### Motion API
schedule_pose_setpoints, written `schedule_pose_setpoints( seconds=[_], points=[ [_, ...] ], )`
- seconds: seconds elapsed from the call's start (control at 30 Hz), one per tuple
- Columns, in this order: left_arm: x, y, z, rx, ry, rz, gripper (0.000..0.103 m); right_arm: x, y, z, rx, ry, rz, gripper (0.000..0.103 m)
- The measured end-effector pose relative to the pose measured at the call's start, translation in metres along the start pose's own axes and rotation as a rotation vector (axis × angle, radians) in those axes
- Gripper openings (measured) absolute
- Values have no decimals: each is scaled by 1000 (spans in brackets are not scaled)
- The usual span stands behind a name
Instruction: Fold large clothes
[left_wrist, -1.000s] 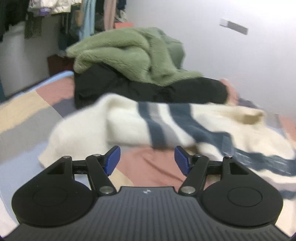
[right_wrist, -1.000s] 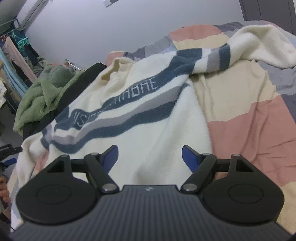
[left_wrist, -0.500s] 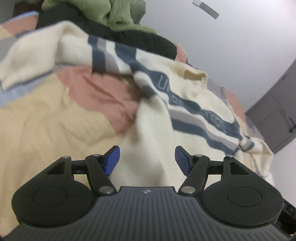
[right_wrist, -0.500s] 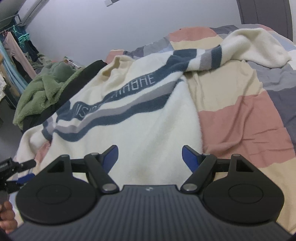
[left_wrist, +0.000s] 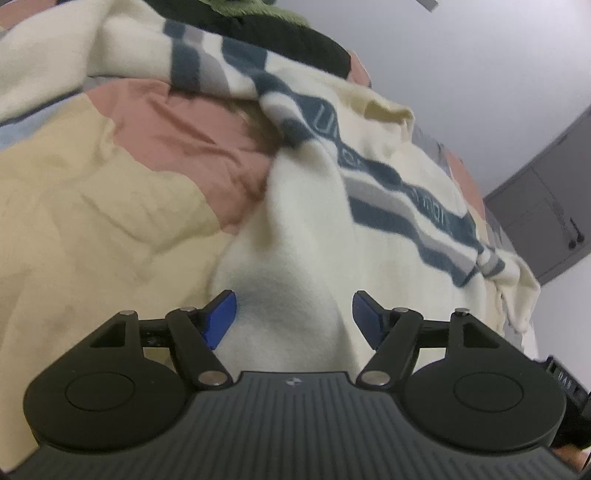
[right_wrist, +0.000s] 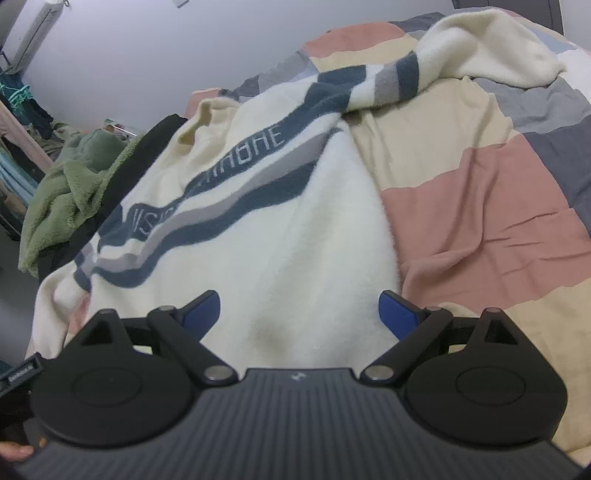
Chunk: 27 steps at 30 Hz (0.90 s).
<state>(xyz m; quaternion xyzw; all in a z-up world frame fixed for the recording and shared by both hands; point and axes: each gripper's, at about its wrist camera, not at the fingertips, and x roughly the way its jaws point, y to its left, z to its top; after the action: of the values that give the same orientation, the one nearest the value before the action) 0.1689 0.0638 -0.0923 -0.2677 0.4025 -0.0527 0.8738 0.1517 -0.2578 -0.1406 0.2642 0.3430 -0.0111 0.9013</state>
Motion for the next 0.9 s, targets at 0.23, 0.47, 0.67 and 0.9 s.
schedule_pose_setpoints(
  seconds=[0.23,0.47,0.67,0.9],
  points=[
    [12,-11,-10,70,1,39,74,6,-21,1,89,-7,-78,94],
    [24,-8,-10,34,22,37,73,25,-23,-9,126,112,38,95],
    [26,-3,-7,-5,13,45,30,28,-5,-17,62,158,128,75],
    [-17,18,1,-175,-42,-187,8,-2,-11,-8,108,90,84,16]
  ],
)
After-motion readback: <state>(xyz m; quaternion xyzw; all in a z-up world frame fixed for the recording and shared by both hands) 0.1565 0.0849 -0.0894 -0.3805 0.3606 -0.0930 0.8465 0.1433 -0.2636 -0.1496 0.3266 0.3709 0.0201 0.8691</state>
